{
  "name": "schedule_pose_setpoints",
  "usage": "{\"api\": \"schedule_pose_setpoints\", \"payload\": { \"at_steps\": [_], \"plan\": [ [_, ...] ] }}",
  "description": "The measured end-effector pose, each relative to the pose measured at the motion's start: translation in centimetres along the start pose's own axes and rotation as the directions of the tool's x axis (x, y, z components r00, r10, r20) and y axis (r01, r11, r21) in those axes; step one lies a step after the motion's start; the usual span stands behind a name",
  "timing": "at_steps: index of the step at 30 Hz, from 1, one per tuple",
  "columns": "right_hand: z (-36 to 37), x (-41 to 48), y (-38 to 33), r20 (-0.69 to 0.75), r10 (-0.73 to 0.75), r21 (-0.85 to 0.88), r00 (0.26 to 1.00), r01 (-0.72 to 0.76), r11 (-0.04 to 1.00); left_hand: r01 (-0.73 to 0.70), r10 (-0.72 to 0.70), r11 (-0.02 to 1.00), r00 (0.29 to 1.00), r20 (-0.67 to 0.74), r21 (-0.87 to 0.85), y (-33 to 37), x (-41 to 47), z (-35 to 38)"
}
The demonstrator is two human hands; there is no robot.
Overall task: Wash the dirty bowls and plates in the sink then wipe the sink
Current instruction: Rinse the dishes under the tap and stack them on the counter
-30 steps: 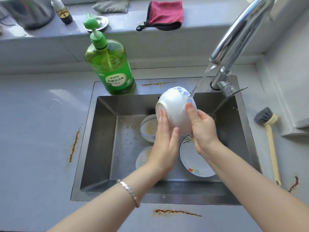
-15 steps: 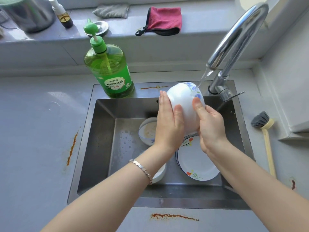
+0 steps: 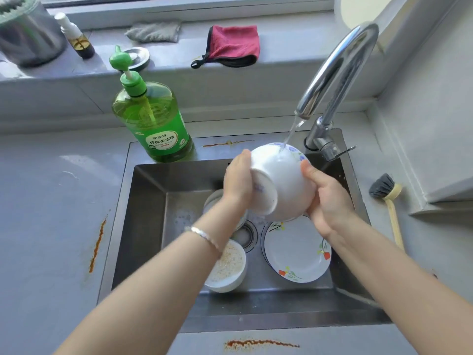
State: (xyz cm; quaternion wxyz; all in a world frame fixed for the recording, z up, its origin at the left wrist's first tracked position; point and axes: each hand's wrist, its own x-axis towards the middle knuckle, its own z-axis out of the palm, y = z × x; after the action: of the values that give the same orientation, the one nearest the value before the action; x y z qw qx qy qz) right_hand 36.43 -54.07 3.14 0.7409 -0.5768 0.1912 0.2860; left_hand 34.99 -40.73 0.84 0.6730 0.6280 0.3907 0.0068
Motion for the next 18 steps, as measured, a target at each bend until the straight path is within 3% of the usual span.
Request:
{"api": "schedule_pose_setpoints", "payload": {
  "at_steps": [2, 4, 7, 9, 11, 14, 18],
  "plan": [
    [0.4, 0.3, 0.6, -0.05, -0.001, 0.005, 0.999, 0.002, 1.0, -0.246, 0.263, 0.955, 0.961, -0.088, 0.167, -1.4, -2.2, 0.8],
    [0.8, 0.4, 1.3, -0.061, -0.004, -0.029, 0.998, 0.002, 1.0, -0.352, 0.385, 0.899, 0.919, -0.088, 0.259, -2.3, -3.0, 1.1],
    [1.1, 0.1, 1.7, -0.038, 0.007, -0.027, 0.999, -0.008, 1.0, -0.37, 0.392, 0.898, 0.919, -0.051, 0.24, -2.6, -1.8, 0.3],
    [1.1, 0.2, 1.5, -0.027, 0.021, 0.045, 0.999, -0.02, 0.999, -0.455, 0.476, 0.852, 0.879, -0.02, 0.259, -2.4, -1.4, -0.2],
    [0.9, 0.5, 1.1, -0.01, 0.061, 0.147, 0.998, -0.059, 0.987, -0.599, 0.633, 0.687, 0.772, 0.067, 0.411, -3.1, -2.0, -0.2],
    [0.9, 1.0, 0.9, -0.001, 0.09, 0.233, 0.996, -0.088, 0.968, -0.704, 0.696, 0.468, 0.666, 0.268, 0.535, -6.0, -3.8, 0.2],
    [0.6, 1.3, 1.3, -0.038, 0.101, 0.207, 0.994, -0.091, 0.974, -0.713, 0.662, 0.471, 0.675, 0.326, 0.519, -7.8, -5.4, 0.1]
  ]
}}
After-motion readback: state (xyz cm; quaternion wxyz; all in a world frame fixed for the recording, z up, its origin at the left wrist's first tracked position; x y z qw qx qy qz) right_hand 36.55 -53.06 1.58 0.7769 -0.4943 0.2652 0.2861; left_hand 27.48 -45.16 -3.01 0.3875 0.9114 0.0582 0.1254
